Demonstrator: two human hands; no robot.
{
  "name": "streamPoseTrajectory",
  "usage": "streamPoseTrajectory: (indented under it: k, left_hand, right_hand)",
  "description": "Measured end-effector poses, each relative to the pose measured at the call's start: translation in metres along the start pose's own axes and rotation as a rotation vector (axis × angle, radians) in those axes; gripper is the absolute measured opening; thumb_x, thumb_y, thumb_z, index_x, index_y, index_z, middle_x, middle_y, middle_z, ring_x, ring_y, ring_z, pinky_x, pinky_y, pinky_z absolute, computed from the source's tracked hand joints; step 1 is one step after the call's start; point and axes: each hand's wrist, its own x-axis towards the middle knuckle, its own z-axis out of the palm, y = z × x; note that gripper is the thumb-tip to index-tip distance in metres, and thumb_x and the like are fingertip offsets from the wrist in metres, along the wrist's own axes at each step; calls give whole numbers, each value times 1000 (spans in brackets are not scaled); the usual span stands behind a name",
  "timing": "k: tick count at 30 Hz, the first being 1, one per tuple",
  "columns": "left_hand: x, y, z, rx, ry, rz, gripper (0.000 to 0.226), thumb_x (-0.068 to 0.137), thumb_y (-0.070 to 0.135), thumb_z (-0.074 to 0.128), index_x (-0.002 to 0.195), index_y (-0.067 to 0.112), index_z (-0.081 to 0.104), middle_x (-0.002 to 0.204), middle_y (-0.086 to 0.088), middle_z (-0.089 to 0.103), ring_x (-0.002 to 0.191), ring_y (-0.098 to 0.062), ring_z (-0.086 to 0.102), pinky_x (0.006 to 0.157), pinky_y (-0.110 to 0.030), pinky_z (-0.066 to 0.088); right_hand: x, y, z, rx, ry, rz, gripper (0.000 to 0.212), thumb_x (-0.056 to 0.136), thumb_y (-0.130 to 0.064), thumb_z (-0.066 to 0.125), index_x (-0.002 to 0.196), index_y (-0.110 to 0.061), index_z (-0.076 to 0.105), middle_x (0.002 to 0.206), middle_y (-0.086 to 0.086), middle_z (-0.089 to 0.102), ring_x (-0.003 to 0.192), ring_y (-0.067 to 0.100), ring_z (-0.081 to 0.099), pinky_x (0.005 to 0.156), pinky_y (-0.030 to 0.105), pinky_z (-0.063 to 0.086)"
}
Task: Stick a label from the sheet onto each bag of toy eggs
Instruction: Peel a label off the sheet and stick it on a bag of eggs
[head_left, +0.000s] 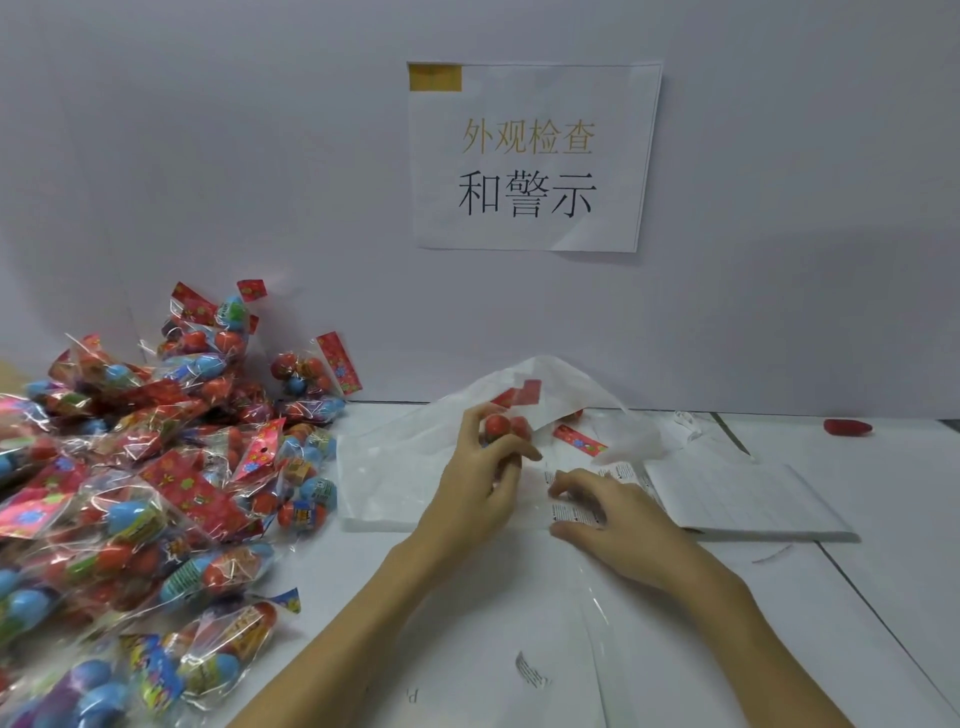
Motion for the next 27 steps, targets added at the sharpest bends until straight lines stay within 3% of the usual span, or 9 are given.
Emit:
streamPoseTrajectory:
  k: [2,7,11,16,20,25,27]
  left_hand:
    - [-4,-6,2,48,-107,61,18,95,13,68,113,14,70,143,6,30,106,-12,57,94,-23,52]
    - [-3,-19,0,172,-214,122,18,91,33,80,101,19,76,153,13,27,132,-10,44,103,-13,44]
    - [-2,-24,2,175,-201,69,15,89,31,82,99,22,75,145,24,26,118,10,38,98,0,36]
    - [-3,-23,6,86,-151,25,7,89,18,81,93,17,75,132,37,24,114,23,41,91,-6,46]
    - [-2,-20,7,41,-137,-34,5,90,18,80,92,16,76,136,16,33,114,11,49,91,-14,50]
    - [-2,-20,6,18,-128,-58,5,90,17,81,91,15,77,135,13,34,113,16,46,89,-7,46]
    - [-2,-19,6,9,-129,-74,6,90,19,81,92,15,77,135,12,35,112,11,49,90,-6,45]
  right_hand:
    - [2,0,2,42,58,-17,30,91,-44,76,119,-40,65,122,-20,68,119,-1,60,92,13,42]
    - [6,2,9,86,155,-32,25,90,-39,78,113,-32,70,114,-19,72,109,-1,64,87,8,43]
    - [8,4,8,111,118,-44,15,95,-38,73,109,-38,68,116,-23,70,109,-5,62,86,3,39]
    - [9,7,10,123,175,-98,10,95,-29,73,98,-37,67,103,-26,71,105,-7,64,90,11,46]
    - [11,6,12,147,221,-182,20,94,-22,75,94,-36,61,99,-30,68,99,-8,65,83,4,45]
    - [10,8,8,195,212,-195,19,92,-26,78,97,-39,64,99,-27,69,102,-6,68,87,9,51]
    - [9,7,7,221,193,-186,20,93,-24,77,100,-41,69,101,-31,70,104,-9,67,90,9,51]
